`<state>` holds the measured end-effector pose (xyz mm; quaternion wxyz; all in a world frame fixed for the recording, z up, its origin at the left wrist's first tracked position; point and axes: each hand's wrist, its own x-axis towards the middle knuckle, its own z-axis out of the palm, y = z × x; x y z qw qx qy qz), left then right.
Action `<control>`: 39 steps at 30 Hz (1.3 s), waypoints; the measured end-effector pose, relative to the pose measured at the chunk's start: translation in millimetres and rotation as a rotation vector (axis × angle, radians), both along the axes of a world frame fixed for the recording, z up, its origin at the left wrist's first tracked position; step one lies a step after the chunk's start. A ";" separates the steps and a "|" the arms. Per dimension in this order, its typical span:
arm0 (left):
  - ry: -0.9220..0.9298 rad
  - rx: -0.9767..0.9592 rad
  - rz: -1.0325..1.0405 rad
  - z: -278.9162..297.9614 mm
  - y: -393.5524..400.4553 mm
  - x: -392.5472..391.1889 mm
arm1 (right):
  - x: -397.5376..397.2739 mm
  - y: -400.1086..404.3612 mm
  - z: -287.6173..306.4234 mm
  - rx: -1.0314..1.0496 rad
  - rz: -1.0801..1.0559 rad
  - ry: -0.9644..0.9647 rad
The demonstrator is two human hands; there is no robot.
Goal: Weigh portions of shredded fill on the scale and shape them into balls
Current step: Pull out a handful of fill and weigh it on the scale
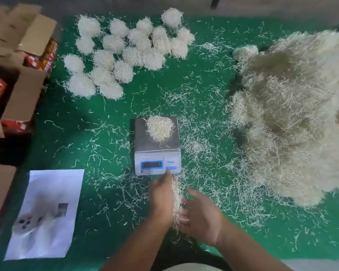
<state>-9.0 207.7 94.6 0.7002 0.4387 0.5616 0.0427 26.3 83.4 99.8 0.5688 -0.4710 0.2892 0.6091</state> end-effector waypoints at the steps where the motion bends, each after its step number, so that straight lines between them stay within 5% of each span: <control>1: 0.021 -0.167 0.071 -4.8 7.6 0.1 | -0.4 1.0 -5.4 -0.081 -0.002 -0.006; 3: 0.003 -0.381 0.140 -8.9 15.0 -1.0 | -3.4 8.7 -7.3 -0.153 -0.030 -0.023; 5: -0.102 -0.385 0.131 -11.3 14.1 -3.1 | -2.7 21.9 1.7 -0.114 -0.133 -0.031; 6: -0.133 -0.189 0.049 -15.8 10.7 -8.2 | -1.2 27.8 4.2 -0.068 -0.184 -0.031; 9: -0.055 0.813 -0.581 -37.7 0.0 -27.5 | -0.2 42.8 5.4 0.004 -0.173 -0.054; 11: 0.061 1.052 -0.797 -38.4 -0.6 -26.0 | 4.1 54.7 6.5 -0.021 -0.156 -0.034; 15: 0.017 0.940 -0.831 -10.1 13.7 4.6 | 25.6 76.0 6.0 -0.049 -0.212 -0.106; 18: -0.162 0.678 -0.758 15.6 35.6 21.4 | 54.0 89.9 11.6 0.024 -0.279 -0.155; 21: -0.226 0.608 -0.984 29.7 65.3 22.6 | 85.9 102.1 28.3 0.103 -0.239 -0.156; 28: -0.129 0.949 -1.043 42.2 154.4 53.7 | 135.1 147.8 68.6 0.335 0.005 -0.157; 33: -0.095 0.881 -0.810 33.4 182.1 71.4 | 164.0 174.5 52.6 0.359 0.189 -0.261; 39: 0.057 0.818 -0.533 19.1 180.9 85.6 | 202.8 182.0 40.2 -0.039 0.539 -0.887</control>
